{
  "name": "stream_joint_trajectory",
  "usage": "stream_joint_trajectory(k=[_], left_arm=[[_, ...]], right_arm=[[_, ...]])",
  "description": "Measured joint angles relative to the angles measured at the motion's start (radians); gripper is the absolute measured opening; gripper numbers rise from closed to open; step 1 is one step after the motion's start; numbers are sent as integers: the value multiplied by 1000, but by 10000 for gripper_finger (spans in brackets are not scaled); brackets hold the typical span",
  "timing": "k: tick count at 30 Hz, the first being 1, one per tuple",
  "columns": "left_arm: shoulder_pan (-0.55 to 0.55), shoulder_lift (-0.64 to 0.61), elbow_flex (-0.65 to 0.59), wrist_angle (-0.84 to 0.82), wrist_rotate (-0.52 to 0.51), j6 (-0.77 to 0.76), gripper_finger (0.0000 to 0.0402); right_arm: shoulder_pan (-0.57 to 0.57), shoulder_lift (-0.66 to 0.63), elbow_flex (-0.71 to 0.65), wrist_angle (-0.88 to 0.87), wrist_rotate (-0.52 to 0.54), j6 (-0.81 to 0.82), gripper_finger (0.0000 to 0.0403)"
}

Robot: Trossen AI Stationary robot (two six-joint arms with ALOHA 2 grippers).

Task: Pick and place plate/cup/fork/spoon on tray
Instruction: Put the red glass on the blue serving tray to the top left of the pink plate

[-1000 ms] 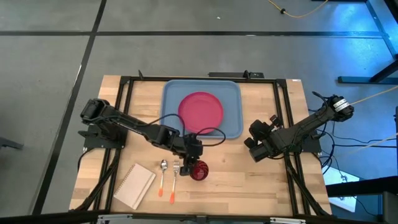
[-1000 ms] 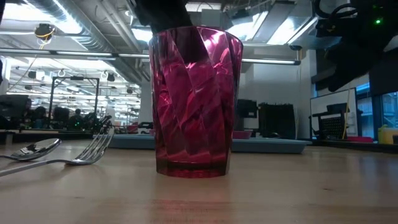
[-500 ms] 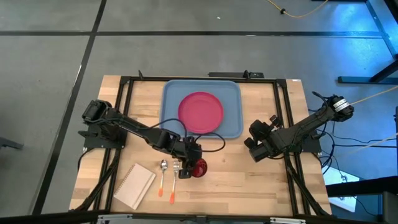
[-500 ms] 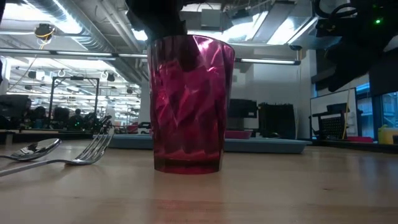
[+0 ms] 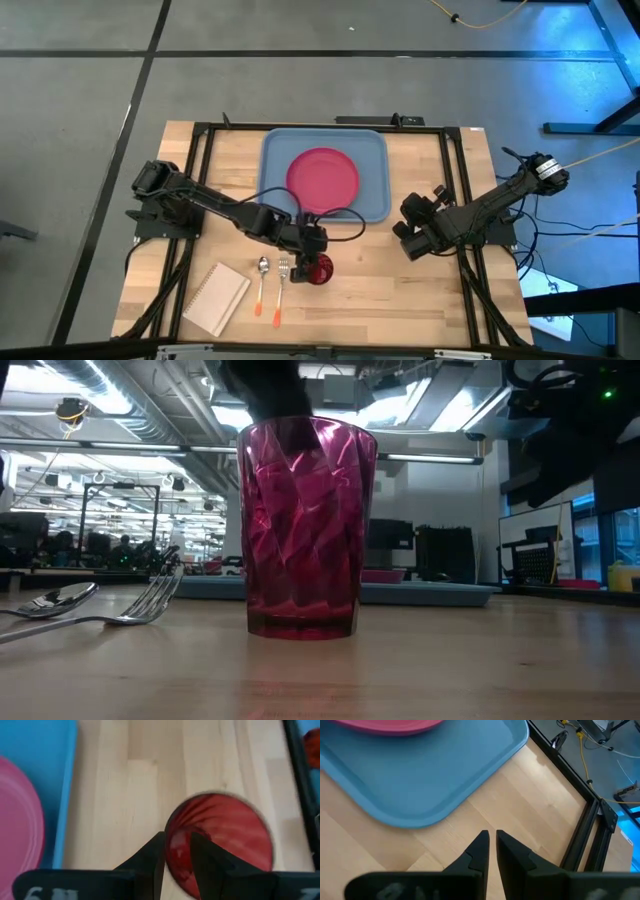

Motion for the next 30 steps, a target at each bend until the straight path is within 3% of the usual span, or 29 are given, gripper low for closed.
stream_joint_trajectory(k=[16,30], left_arm=[[-1,0,0,-57,-39,-95,82],[-1,0,0,-92,8,-181,82]], right_arm=[[48,0,0,3,0,1,39],[52,0,0,2,0,3,39]])
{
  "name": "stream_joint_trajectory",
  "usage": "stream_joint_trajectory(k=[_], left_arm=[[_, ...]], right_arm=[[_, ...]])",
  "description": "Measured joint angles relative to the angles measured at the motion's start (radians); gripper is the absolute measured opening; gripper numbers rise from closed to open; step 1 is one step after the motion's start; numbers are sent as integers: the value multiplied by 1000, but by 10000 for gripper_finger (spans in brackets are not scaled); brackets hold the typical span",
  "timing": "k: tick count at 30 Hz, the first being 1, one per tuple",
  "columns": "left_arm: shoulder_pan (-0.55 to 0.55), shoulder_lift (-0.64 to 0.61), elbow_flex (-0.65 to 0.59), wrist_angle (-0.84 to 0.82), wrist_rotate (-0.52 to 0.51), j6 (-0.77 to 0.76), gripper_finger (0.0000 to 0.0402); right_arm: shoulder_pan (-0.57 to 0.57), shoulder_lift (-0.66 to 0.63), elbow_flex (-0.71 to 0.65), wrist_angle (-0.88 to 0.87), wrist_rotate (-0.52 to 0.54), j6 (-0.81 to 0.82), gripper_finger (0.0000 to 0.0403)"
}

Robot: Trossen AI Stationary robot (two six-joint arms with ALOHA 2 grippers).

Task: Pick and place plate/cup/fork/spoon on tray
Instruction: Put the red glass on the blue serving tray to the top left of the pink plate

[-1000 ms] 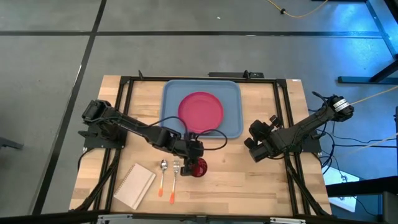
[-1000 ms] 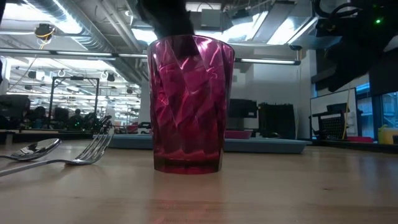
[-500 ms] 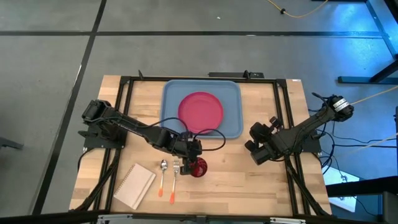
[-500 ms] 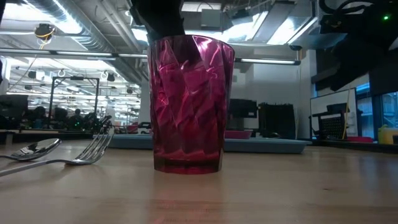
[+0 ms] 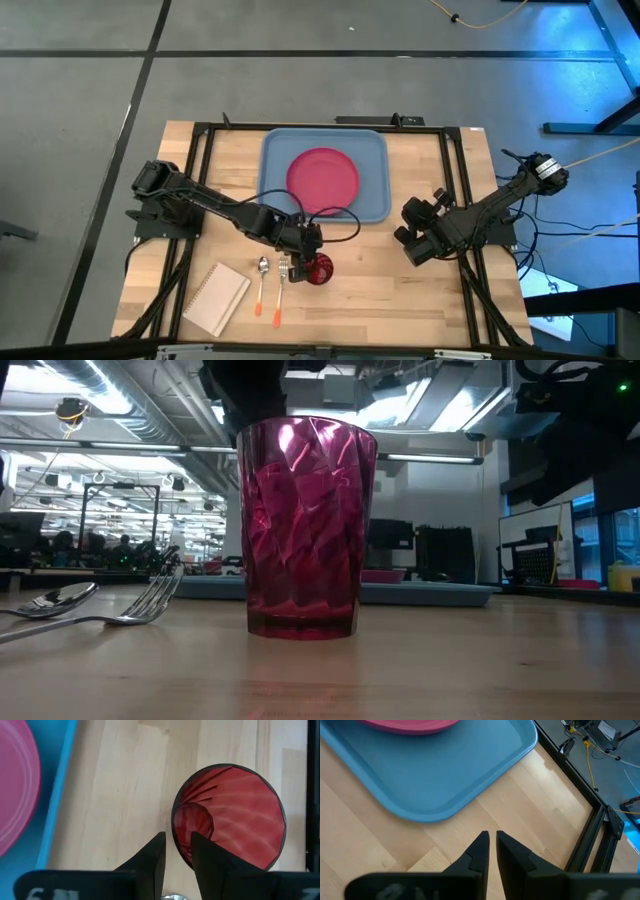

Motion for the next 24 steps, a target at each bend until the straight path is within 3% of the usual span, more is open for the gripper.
stream_joint_trajectory(k=[20,24], left_arm=[[1,20,2,-24,1,-34,82],[8,54,2,9,48,-27,82]], right_arm=[[0,0,0,6,0,0,39],[0,0,0,9,0,0,39]])
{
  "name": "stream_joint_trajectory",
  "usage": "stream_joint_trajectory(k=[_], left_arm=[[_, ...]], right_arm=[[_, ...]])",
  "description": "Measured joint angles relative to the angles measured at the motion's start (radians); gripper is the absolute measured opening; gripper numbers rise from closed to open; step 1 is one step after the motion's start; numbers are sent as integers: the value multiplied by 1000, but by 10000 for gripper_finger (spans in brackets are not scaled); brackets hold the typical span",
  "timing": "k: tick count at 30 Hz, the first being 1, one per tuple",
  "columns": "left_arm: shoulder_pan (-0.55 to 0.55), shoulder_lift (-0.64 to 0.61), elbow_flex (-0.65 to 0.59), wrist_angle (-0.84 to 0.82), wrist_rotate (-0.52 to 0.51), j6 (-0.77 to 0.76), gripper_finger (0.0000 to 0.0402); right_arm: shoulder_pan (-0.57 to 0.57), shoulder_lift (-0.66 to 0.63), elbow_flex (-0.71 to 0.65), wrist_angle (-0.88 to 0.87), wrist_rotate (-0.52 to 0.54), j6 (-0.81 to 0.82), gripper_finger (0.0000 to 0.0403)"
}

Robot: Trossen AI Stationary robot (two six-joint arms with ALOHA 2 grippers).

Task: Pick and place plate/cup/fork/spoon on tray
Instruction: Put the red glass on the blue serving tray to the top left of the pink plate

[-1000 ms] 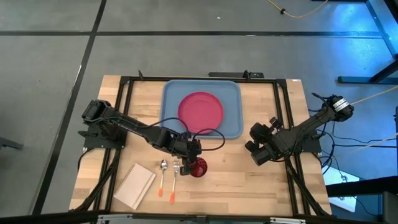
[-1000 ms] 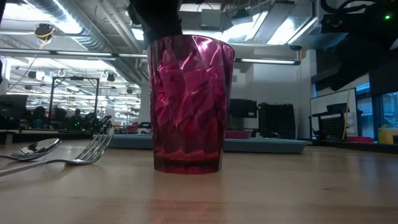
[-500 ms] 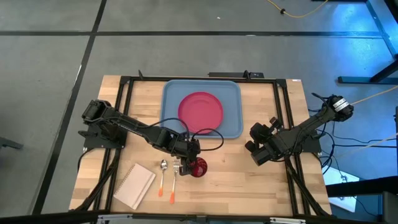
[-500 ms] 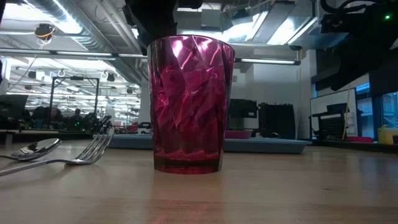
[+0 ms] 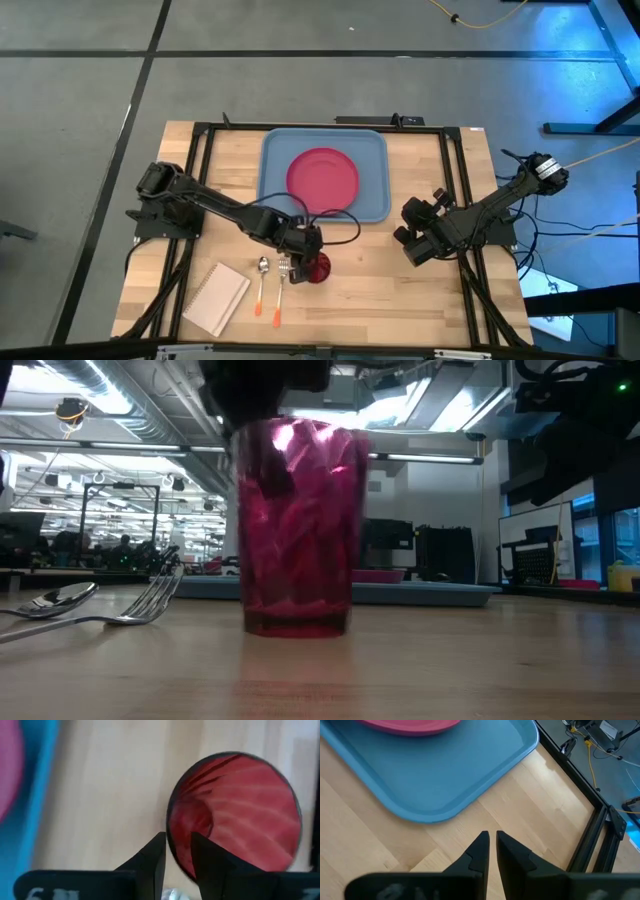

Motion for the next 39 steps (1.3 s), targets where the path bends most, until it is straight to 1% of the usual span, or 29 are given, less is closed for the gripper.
stream_joint_trajectory(k=[2,4,26,34,37,39], left_arm=[[7,4,-3,-13,20,7,82],[14,8,0,15,24,17,82],[14,11,-2,23,28,41,82],[14,11,-2,40,-24,81,82],[15,11,-2,41,-19,80,74],[15,11,-2,41,-13,80,58]], right_arm=[[0,0,0,-1,0,0,39],[0,0,0,2,0,0,39],[0,0,0,1,0,-2,40],[0,0,0,1,0,-2,40],[0,0,0,1,0,-3,40],[0,0,0,1,0,-3,39]])
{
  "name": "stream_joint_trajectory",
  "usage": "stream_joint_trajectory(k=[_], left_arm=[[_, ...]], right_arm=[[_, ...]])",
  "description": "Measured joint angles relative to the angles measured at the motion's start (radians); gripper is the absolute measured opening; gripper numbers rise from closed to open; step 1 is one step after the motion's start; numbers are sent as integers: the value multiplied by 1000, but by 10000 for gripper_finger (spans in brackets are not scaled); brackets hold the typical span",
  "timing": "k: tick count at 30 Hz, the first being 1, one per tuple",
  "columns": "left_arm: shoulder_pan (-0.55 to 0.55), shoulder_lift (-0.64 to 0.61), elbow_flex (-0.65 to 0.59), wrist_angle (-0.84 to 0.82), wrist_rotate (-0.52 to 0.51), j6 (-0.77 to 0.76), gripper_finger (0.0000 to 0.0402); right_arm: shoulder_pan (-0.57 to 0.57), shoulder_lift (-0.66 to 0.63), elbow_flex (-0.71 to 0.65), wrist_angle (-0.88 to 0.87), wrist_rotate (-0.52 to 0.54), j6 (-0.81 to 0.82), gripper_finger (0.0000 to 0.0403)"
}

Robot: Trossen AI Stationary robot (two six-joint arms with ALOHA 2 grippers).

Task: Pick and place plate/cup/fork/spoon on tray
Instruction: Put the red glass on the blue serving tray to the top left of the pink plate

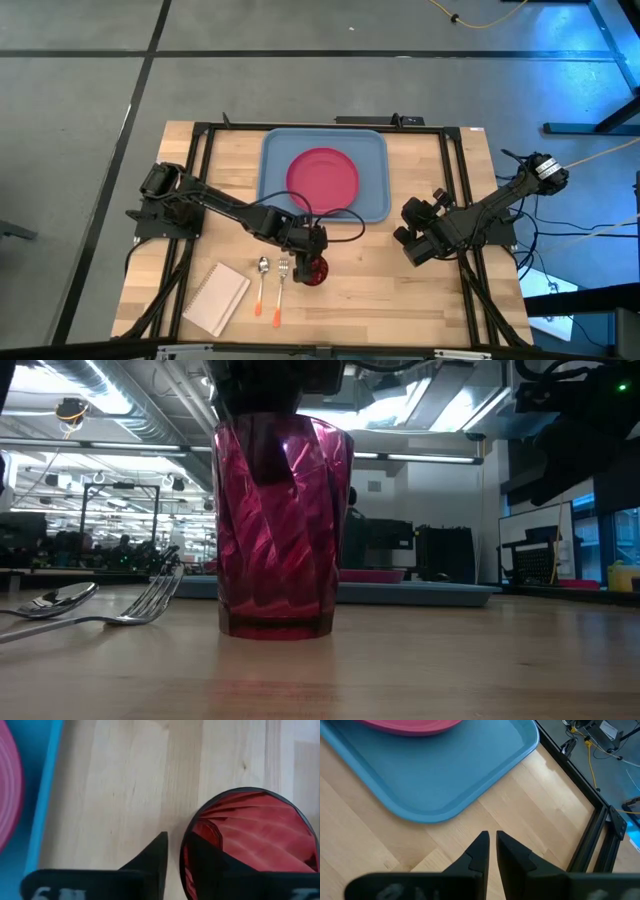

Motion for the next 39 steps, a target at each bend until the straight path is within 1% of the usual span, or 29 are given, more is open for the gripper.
stream_joint_trajectory(k=[3,5,9,13,19,24,27,32,35,39], left_arm=[[6,0,0,0,15,0,23],[13,0,0,1,13,-3,9],[24,-8,0,9,-16,-3,7],[39,-55,0,14,-41,11,6],[71,-195,0,6,-99,108,4],[117,-313,0,-15,-206,223,4],[168,-362,2,-51,-251,273,4],[299,-378,2,-117,-258,293,4],[384,-364,2,-145,-248,295,4],[482,-343,0,-172,-196,338,5]], right_arm=[[0,0,0,0,0,0,39],[0,0,0,0,0,0,39],[0,0,0,0,0,0,39],[0,0,0,0,0,0,39],[0,0,0,-2,0,0,39],[0,0,0,-6,8,-2,39],[0,-1,0,-7,10,-4,39],[0,-1,0,-7,19,-5,39],[0,-1,0,-8,25,-5,39],[0,-1,0,-9,26,-7,39]])
